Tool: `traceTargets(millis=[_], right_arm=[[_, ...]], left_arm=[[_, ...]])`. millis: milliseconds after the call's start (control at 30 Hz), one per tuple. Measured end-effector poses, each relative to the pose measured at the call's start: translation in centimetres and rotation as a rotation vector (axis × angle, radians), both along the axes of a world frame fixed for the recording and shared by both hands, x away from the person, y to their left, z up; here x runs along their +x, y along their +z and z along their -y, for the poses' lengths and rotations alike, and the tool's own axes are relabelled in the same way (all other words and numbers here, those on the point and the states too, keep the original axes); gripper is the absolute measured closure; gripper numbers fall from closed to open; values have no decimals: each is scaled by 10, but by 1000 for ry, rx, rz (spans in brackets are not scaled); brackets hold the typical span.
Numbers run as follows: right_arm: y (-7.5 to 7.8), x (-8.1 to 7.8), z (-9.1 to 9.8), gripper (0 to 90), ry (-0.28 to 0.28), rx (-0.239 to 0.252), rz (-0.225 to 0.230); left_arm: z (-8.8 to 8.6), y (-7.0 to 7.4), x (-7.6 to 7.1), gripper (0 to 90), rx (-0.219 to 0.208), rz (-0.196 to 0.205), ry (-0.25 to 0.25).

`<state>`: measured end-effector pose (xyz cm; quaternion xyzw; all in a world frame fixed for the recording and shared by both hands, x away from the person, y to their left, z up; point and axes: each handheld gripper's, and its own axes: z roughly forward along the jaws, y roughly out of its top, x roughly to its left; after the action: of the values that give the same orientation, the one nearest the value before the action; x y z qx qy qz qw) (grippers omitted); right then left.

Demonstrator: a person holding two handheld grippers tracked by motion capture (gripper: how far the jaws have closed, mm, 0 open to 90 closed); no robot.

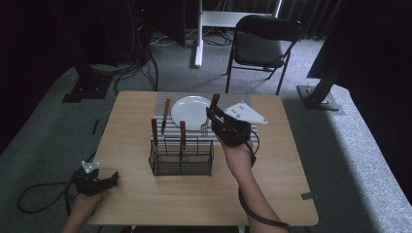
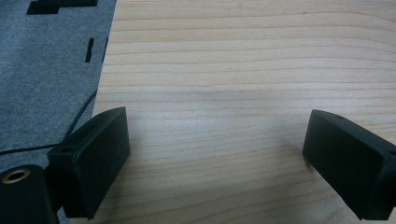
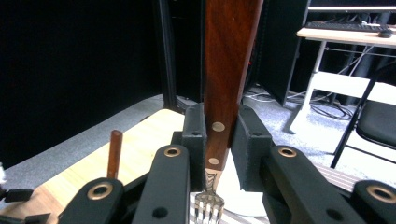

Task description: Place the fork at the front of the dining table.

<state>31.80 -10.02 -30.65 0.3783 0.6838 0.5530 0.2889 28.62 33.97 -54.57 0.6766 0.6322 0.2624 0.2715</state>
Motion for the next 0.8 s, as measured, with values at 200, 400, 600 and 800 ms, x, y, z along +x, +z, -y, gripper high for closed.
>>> traceTargets(millis=[200,400,600,800], right_arm=[[-5,15,2,767,-37,-11,-12],[-13,33,9,767,-88,-9,-36],[-20,55,15,767,-137,-34,-61],[-27,77,20,766,-186,-53,-89]], left_arm=[[0,0,0,74,1,0,-1],[0,0,0,74,1,1,0],[0,0,0,74,1,1,0],[0,0,0,73,1,1,0]])
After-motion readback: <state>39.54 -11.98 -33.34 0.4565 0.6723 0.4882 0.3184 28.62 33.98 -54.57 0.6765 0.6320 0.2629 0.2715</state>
